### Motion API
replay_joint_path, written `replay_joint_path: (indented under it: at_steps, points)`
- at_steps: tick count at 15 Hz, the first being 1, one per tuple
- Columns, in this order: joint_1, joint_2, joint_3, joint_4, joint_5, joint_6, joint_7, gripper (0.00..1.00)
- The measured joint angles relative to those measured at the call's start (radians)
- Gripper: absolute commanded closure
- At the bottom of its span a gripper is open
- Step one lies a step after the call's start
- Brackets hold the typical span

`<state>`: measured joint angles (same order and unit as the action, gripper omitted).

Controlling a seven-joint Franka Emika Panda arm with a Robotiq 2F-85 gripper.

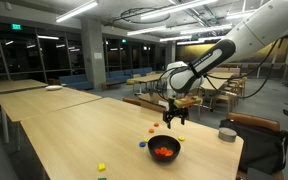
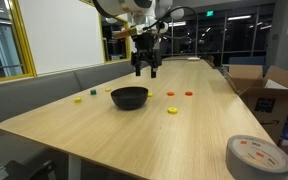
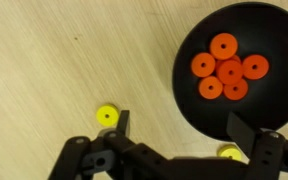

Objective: Pick up the yellow, blue and orange objects from the table and put them in the bowl

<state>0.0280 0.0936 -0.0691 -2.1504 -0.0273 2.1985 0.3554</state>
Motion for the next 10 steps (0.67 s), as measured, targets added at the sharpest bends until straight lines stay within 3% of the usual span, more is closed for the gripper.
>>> replay_joint_path:
  at_steps: [5, 10]
  points:
    - [-0.074, -0.041, -0.048, -0.122, -0.019, 0.068, 0.075, 0.00]
    - [-0.132, 0.026, -0.088, -0.152, -0.021, 0.187, 0.089, 0.00]
